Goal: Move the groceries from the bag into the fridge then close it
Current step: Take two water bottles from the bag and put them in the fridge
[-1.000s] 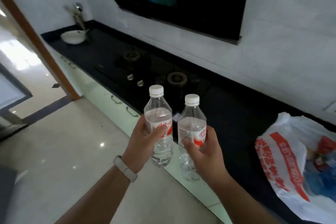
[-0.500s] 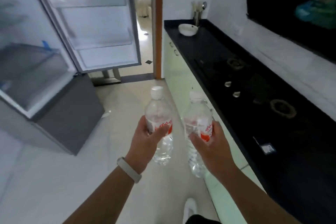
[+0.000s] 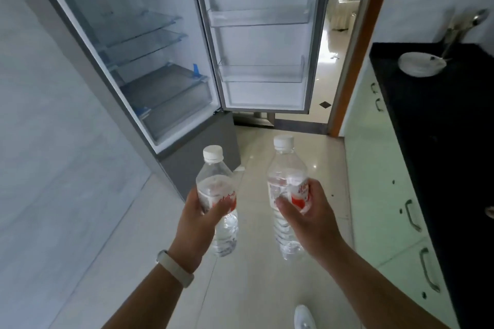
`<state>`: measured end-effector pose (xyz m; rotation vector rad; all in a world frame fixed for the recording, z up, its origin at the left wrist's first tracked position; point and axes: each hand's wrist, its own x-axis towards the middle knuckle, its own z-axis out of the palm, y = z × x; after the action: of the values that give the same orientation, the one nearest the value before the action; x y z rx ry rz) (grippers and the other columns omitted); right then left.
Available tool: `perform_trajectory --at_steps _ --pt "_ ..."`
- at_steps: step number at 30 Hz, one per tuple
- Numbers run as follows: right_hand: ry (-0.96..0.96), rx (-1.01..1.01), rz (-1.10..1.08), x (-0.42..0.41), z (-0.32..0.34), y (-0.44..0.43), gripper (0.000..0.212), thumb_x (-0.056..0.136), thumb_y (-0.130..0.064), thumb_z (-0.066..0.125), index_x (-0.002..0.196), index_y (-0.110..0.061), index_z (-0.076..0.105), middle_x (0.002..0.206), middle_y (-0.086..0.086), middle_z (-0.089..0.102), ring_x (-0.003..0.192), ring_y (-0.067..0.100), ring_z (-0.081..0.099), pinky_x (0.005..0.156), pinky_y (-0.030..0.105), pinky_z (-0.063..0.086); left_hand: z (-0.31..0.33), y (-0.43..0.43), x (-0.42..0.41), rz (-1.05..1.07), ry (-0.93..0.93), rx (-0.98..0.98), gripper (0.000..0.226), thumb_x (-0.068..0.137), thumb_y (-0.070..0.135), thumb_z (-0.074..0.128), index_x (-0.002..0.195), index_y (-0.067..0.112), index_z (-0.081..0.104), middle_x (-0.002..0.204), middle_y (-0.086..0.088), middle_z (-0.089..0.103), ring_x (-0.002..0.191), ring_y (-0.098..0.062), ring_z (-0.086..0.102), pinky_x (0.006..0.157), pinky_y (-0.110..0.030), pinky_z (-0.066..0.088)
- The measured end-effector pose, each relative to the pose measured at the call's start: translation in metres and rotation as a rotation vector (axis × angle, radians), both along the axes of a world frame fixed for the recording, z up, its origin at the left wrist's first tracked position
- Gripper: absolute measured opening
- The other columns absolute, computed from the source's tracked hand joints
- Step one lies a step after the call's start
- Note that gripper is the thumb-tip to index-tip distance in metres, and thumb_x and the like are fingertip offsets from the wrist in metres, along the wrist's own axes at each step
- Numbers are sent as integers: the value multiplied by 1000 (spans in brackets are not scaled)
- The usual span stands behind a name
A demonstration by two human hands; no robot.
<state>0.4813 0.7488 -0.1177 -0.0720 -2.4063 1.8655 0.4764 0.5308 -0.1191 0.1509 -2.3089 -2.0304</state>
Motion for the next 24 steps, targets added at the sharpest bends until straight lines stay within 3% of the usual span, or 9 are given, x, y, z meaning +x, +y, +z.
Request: perform_trajectory --at_steps 8,11,15,20,24 --pt "3 -41 201 -82 -7 22 40 82 -40 72 112 -32 47 97 -14 65 86 -3 64 67 10 50 13 35 -21 102 61 -153 58 73 50 73 118 18 57 104 3 69 99 -19 67 85 -30 54" --pt "6 -62 264 -97 -4 12 38 81 -39 76 107 -34 49 94 -13 66 84 0 65 69 14 51 18 29 -25 201 59 -129 59 71 49 76 115 14 58 100 -1 69 95 -22 67 83 -36 55" --pt "-11 -60 324 -117 -3 -2 43 71 -43 68 108 -29 50 91 -11 65 80 -5 63 65 6 45 17 12 -37 293 46 -136 56 72 47 77 112 14 59 99 -6 70 93 -25 68 86 -49 56" --pt "-47 -19 357 -147 -12 -21 40 74 -43 71 106 -28 51 90 -11 65 79 -7 62 64 4 43 7 -12 -64 338 24 -91 55 73 44 77 113 12 59 98 -5 70 93 -25 68 87 -48 56" --pt "-41 33 339 -180 -14 -41 30 82 -28 75 100 -31 51 89 -12 66 80 -4 63 66 6 45 -5 -31 -103 320 23 -34 57 70 46 77 114 14 59 98 -3 70 92 -21 69 83 -40 56"
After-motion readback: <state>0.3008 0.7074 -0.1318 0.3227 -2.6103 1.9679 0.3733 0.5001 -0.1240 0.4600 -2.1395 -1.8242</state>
